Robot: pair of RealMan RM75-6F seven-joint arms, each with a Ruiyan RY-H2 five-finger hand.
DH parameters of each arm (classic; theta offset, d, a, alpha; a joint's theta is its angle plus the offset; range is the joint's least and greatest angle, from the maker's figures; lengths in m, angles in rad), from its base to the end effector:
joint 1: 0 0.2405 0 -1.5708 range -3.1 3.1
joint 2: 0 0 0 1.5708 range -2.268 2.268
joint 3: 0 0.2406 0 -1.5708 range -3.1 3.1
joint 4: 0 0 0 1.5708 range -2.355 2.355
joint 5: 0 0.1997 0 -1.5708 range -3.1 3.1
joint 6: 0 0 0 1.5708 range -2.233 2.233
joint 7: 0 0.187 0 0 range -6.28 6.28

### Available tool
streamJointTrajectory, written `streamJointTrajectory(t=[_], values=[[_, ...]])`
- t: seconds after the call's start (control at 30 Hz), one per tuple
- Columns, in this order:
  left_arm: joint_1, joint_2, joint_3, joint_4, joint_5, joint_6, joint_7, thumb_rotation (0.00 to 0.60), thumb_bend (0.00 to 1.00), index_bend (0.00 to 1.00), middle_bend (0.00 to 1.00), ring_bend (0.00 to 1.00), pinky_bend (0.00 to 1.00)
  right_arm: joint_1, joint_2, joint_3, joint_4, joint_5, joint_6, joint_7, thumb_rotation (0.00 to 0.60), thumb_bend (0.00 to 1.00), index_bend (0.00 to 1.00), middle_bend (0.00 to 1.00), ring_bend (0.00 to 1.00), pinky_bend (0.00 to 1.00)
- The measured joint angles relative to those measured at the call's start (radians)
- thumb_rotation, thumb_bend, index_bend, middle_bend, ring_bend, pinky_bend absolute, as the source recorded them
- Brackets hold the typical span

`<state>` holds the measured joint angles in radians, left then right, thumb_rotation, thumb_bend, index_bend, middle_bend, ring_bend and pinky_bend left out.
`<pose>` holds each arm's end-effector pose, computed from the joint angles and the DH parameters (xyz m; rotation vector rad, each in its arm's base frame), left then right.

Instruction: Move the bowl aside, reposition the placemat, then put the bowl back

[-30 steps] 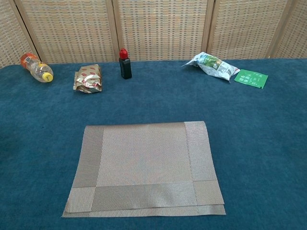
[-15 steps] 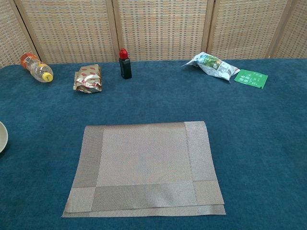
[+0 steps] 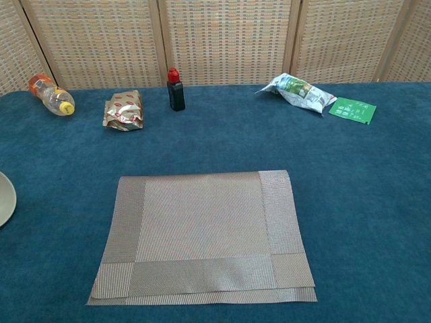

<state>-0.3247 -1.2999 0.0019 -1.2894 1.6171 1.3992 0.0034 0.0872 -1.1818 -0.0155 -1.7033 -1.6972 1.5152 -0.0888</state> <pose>-0.2695 0.2845 0.1029 -1.7150 -0.6593 -0.9227 -0.2374 -0.2035 0.1199 1.5509 -0.8863 1.0520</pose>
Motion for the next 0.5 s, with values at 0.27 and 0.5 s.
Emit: streamJointTrajectory(t=[0.27,0.5], values=[[-0.005,0.021,-0.007,-0.056,-0.007,-0.009,0.056,0.6,0.18,0.0,0.0,0.0,0.0,-0.001,0.005,0.002,-0.003,0.004,0.001,0.005,0.6,0.09,0.0,0.0,0.0,0.0],[-0.005,0.02,-0.004,-0.069,0.002,-0.008,0.068,0.6,0.18,0.0,0.0,0.0,0.0,0.0,0.004,0.001,-0.006,0.006,-0.003,-0.002,0.6,0.09,0.0,0.0,0.0,0.0]])
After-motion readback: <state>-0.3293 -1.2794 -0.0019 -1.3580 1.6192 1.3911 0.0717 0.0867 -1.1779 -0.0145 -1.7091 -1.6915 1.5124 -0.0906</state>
